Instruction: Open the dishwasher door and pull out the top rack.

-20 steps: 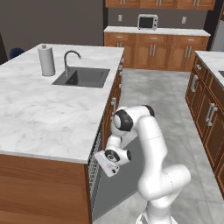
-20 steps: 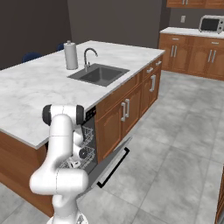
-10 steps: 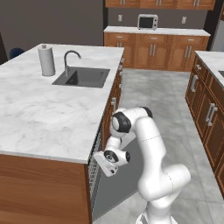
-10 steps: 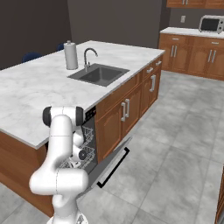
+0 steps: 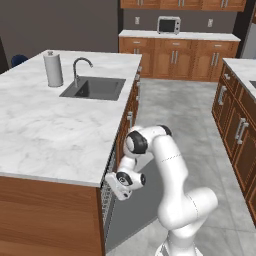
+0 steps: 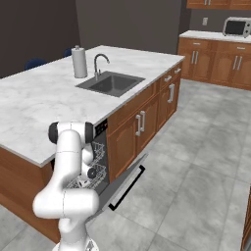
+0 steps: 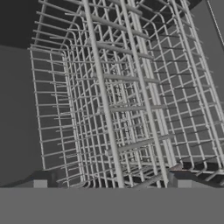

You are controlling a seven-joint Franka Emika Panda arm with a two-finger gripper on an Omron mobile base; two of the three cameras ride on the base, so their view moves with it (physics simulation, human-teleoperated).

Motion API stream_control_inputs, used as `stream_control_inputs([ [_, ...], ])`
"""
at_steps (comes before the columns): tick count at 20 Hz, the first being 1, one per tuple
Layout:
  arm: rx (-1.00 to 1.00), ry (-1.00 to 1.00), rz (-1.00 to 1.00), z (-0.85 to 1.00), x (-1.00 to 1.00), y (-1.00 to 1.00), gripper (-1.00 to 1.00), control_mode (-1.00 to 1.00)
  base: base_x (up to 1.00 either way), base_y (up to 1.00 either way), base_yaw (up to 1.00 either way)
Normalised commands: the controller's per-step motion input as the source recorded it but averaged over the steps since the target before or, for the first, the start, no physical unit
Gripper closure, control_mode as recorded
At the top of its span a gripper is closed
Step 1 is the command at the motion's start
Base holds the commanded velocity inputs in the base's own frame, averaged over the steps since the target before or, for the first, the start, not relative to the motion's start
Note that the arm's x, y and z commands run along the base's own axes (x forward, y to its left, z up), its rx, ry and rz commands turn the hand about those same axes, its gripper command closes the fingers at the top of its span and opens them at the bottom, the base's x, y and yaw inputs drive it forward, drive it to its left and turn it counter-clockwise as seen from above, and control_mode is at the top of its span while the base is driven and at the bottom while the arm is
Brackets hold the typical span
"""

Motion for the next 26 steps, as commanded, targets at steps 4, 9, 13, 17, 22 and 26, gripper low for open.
stream_control_inputs([
  [4, 0.00, 0.00, 0.00, -0.17, 0.30, 0.12, -1.00, -1.00, 0.00, 0.00, 0.00],
  [9, 0.00, 0.00, 0.00, -0.21, 0.38, 0.12, -1.00, -1.00, 0.00, 0.00, 0.00],
  [13, 0.00, 0.01, 0.00, -0.35, 0.37, 0.08, -1.00, -1.00, 0.00, 0.00, 0.00],
  [17, 0.00, 0.05, 0.00, -0.46, 0.35, 0.08, -1.00, -1.00, 0.00, 0.00, 0.00],
  [22, 0.00, 0.06, 0.00, -0.39, 0.33, 0.07, -1.00, -1.00, 0.00, 0.00, 0.00],
  [26, 0.00, 0.06, 0.00, -0.33, 0.28, 0.06, -1.00, -1.00, 0.00, 0.00, 0.00],
])
